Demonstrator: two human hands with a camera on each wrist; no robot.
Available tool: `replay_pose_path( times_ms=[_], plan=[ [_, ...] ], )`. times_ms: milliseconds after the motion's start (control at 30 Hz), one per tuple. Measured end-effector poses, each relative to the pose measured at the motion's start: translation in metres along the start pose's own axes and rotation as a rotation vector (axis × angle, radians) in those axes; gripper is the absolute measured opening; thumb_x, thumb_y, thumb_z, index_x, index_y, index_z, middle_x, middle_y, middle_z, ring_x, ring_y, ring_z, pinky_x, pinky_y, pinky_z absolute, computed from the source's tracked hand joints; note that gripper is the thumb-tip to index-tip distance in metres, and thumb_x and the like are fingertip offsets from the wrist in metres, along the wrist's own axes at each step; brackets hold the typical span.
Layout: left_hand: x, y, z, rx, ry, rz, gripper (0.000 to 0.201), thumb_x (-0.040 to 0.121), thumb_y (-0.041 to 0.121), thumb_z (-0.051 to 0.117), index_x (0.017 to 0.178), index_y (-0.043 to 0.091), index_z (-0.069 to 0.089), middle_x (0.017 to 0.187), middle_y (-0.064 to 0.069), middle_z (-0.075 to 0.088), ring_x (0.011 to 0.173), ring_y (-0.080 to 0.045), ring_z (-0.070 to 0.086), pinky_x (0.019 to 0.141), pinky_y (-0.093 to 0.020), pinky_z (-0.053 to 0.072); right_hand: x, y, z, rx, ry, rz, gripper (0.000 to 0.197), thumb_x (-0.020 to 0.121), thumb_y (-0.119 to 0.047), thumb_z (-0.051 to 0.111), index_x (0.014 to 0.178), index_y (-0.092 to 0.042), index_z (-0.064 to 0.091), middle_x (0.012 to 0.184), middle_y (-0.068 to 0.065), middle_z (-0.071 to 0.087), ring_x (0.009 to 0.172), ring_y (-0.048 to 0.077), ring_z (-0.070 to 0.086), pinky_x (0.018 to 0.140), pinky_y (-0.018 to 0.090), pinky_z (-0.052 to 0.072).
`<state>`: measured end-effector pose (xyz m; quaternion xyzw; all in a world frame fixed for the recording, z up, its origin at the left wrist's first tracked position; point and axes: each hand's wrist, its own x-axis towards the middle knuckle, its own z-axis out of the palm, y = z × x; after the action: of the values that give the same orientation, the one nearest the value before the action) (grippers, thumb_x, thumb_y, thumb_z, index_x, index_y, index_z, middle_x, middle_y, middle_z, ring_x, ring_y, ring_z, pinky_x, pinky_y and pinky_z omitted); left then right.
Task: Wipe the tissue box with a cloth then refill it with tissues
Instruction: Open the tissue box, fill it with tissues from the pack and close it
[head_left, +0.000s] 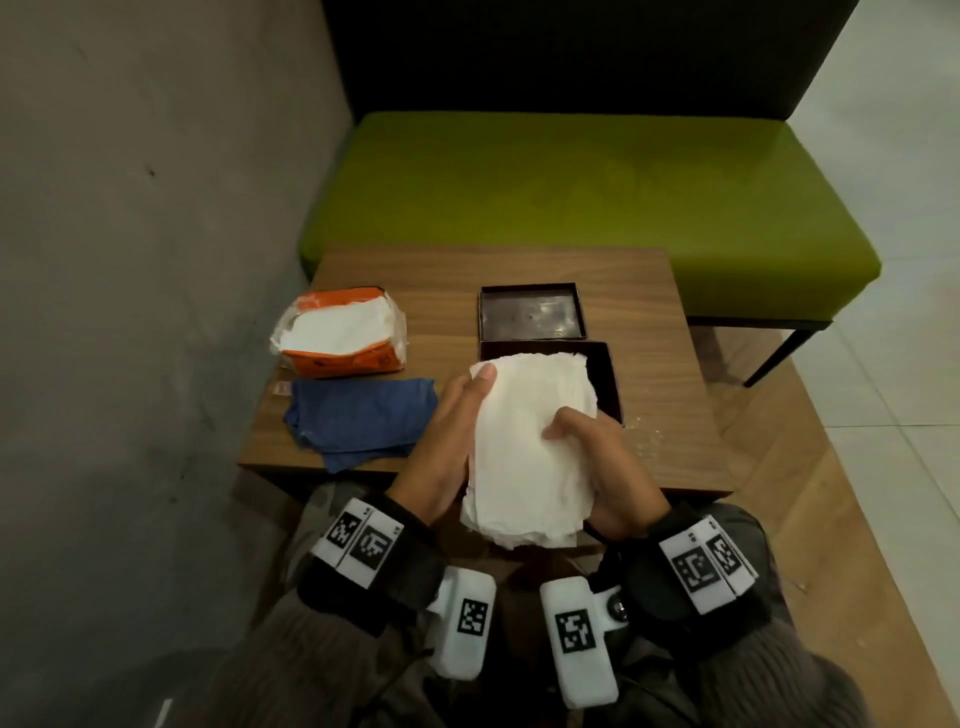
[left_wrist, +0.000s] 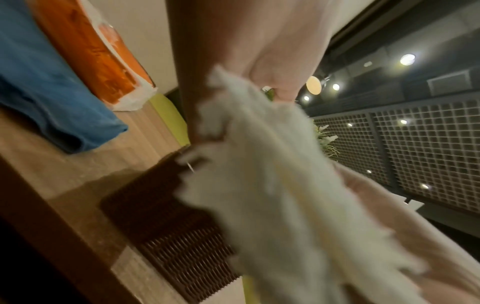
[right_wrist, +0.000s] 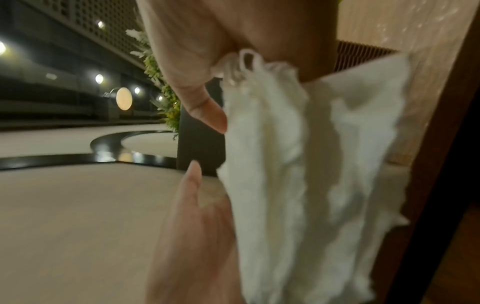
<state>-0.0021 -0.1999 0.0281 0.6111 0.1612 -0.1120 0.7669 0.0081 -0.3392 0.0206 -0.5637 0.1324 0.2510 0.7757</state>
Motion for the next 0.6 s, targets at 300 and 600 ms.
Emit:
replay_pose_path(
  times_ms=[300,600],
  plan=[
    [-0.022,-0.026,-0.012,-0.351,-0.123,-0.066,0.061,0.078,0.035,0.070,0.132,0.018,0.046,0.130,-0.006,0.059,0.121,-0.023,0.055,0.101,-0.041,0.045,0.005,0.001,0.002,0.311,0.057,-0.171,0.051,0.086,0.009,0.049,0.134,-0.007,0.047,0.126,0.015,0.063,0.113,0.034,0.061,0.095,0.053,0.050],
    [-0.009,-0.011,-0.027,0.020,0.048,0.030,0.027,0.089,0.007,0.055,0.107,0.028,0.055,0.116,0.002,0.063,0.106,-0.012,0.060,0.094,-0.031,0.047,0.000,-0.014,-0.023,0.146,-0.053,-0.160,0.054,0.083,-0.045,0.058,0.128,-0.015,0.055,0.123,0.009,0.065,0.110,0.026,0.064,0.086,0.040,0.056]
  ],
)
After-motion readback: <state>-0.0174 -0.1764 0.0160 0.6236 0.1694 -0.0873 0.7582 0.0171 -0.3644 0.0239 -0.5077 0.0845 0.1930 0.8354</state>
